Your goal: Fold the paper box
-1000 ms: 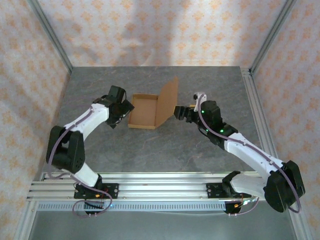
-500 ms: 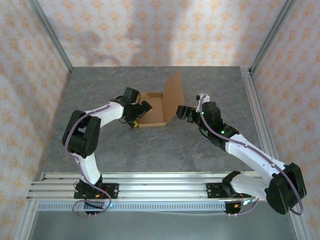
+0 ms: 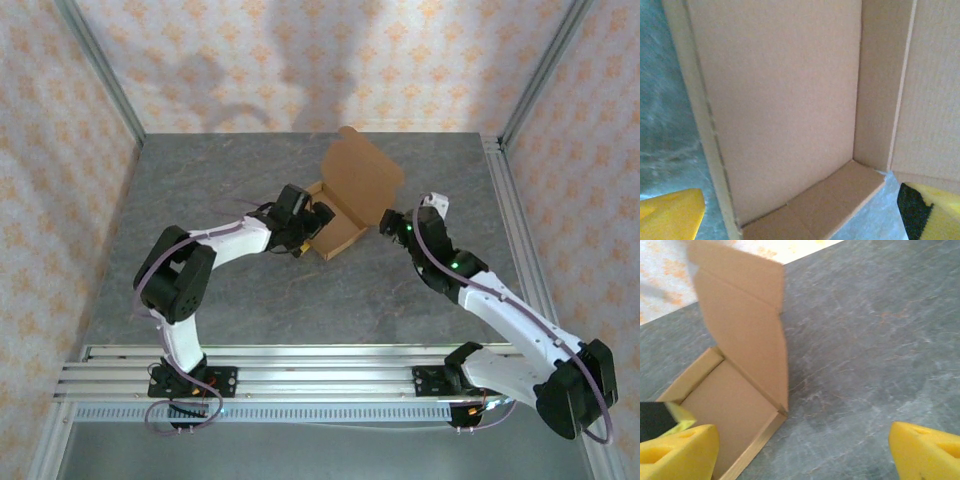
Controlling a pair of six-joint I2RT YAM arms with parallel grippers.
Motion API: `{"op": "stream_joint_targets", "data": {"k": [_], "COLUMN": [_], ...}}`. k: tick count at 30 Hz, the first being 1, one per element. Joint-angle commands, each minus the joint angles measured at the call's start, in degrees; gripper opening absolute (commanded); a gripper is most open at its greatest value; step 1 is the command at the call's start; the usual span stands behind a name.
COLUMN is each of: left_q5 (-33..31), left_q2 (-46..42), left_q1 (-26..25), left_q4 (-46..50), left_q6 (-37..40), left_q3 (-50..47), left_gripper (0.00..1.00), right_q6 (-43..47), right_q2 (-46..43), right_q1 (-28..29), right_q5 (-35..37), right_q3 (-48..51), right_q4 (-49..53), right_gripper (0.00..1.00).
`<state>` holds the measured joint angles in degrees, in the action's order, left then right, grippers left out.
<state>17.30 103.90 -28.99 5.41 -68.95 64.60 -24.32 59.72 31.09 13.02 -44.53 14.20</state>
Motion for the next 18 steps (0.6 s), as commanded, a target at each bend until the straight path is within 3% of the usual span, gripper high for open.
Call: {"op": "stream_joint_targets", "data": {"k": [1,4,10,18], "left_q5": [-5.9,-9.5,-8.5,-10.1], "left_q2": [-7.1,-12.2,-23.1,-30.8], "left_q1": [1.9,3.4,10.3,14.2], "left_q4": [3.5,8.8,10.9,16.9], "left_q6": [7.4,13.3,16.6,22.5], "left_q3": [-1.1,-1.9,-9.3,-12.3], "left_gripper": [1.0,1.0,1.0,1.0], "right_q6": [-4.7,-8.8,-15.6,-24.0], "right_q2": [-1.0,-1.4,1.1,13.2], "right_q1": [0.9,2.8,8.4,14.8], "right_q5": [7.4,9.6,13.2,13.8], "right_q3": [-2.9,-2.6,-1.3,-5.4], "right_q4": [7.2,7.7,5.4,2.3], "right_gripper": [0.88,0.87,0.83,0.76]}}
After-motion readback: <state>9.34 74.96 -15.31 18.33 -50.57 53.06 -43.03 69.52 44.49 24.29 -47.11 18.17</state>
